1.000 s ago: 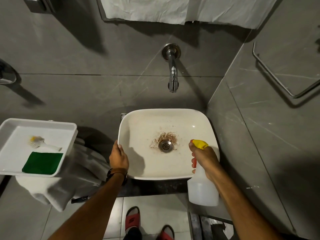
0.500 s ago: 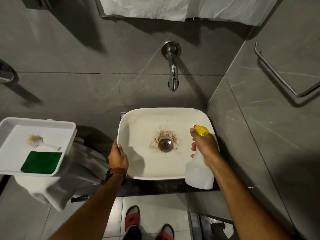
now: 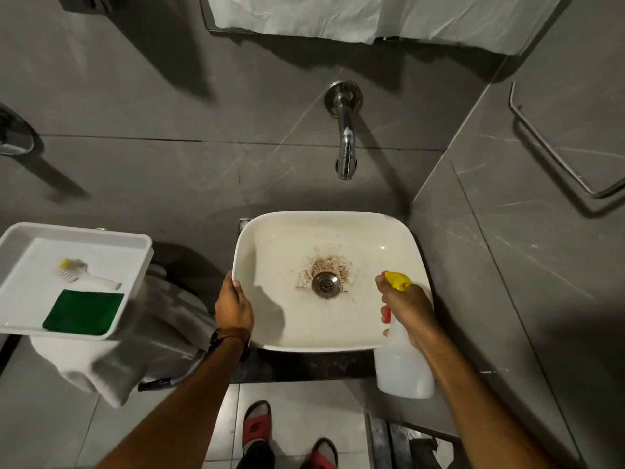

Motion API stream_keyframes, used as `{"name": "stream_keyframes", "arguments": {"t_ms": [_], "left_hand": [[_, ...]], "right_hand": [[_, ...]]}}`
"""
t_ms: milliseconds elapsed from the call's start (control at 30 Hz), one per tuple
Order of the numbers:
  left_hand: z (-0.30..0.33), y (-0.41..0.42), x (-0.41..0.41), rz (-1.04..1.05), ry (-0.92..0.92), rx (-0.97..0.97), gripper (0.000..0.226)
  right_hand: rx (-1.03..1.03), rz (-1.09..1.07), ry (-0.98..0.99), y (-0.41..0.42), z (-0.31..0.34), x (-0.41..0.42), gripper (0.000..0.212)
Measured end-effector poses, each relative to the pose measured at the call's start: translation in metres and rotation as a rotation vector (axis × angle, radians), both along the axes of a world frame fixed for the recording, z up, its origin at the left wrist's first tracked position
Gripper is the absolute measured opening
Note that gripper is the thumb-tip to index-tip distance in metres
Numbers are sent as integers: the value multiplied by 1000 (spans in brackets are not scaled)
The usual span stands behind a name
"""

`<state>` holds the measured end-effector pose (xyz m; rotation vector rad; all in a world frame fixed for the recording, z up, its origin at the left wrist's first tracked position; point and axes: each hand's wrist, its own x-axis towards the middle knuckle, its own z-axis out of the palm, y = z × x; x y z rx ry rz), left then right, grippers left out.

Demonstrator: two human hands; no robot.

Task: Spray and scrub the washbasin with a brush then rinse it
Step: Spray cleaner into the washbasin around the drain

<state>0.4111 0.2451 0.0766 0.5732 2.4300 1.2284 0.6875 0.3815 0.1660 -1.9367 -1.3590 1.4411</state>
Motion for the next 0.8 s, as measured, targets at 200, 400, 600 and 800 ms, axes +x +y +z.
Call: {"name": "stream_keyframes", "arguments": {"t_ms": [200, 400, 600, 800], "left_hand": [[2, 0, 1, 1, 2, 0, 41], [2, 0, 1, 0, 2, -1, 40], [4, 0, 2, 6, -1, 22, 39], [2, -2, 0, 1, -62, 58, 42]], "right_hand": [[14, -21, -7, -1, -5, 15, 20], [-5, 11, 39, -4, -4, 3, 17], [-18, 140, 61, -20, -4, -20, 13], [-27, 226, -22, -31, -6, -45, 45]]}}
